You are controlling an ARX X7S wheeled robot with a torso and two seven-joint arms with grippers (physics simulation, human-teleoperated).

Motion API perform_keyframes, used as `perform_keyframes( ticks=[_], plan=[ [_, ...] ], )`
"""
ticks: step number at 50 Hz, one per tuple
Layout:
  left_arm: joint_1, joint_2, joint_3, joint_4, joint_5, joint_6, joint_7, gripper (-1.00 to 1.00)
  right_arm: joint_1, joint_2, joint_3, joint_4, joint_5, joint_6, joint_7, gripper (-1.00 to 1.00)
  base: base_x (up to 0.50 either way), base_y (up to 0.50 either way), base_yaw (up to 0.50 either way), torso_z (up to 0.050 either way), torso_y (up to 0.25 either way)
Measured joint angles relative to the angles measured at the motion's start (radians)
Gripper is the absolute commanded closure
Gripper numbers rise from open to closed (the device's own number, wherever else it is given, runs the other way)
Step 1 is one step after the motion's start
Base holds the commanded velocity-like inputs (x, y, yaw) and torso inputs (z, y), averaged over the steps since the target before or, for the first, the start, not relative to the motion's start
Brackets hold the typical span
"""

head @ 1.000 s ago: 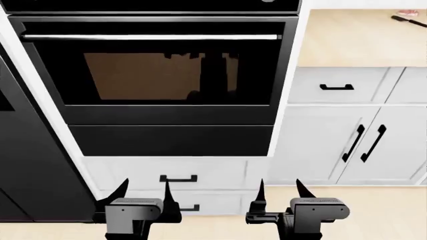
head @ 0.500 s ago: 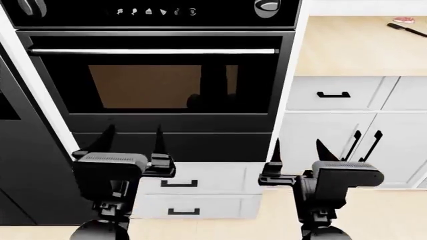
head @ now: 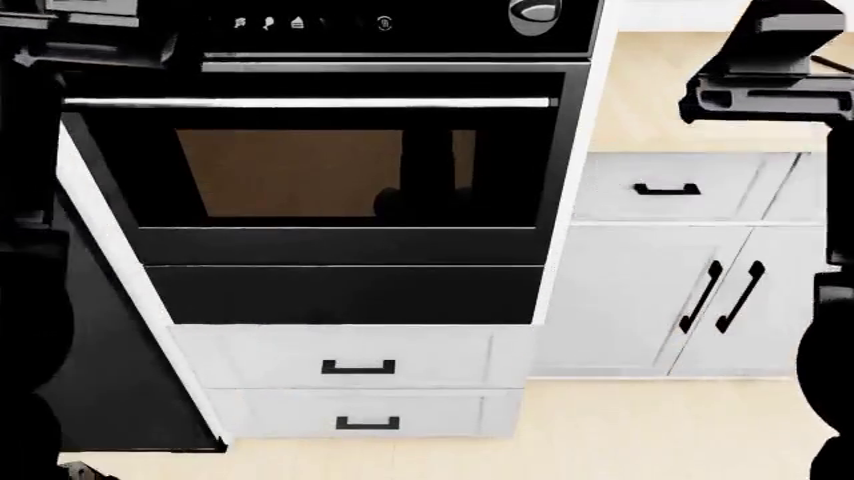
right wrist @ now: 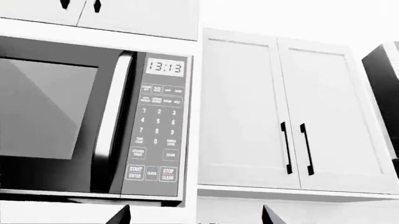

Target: Open the microwave door

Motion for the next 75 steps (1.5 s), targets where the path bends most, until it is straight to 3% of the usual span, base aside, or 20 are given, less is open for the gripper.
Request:
perform_keyframes(
  ticks=[11, 24, 40, 75],
  plan=[
    [-0.191, -0.012, -0.12, 0.11, -0.13, -0.176, -0.036, -1.0, 0.157, 0.273, 0.027, -0.089, 0.431, -0.008, 0.349, -1.0, 0.06, -0.01, 0.0, 0.036, 0.0],
    [-0.249, -0.014, -0.164, 0.136, -0.191, -0.236, -0.068, -1.0, 0.171, 0.432, -0.015, -0.111, 0.604, -0.098, 0.519, -1.0, 0.5, -0.08, 0.0, 0.0, 0.0],
    [-0.282, -0.022, -0.145, 0.131, -0.217, -0.253, -0.096, -1.0, 0.162, 0.497, -0.036, -0.104, 0.659, -0.15, 0.575, -1.0, 0.5, -0.08, 0.0, 0.0, 0.0],
    [-0.311, -0.042, -0.121, 0.12, -0.267, -0.258, -0.138, -1.0, 0.096, 0.524, -0.02, -0.084, 0.69, -0.226, 0.588, -1.0, 0.02, -0.39, 0.0, 0.0, 0.0]
  ],
)
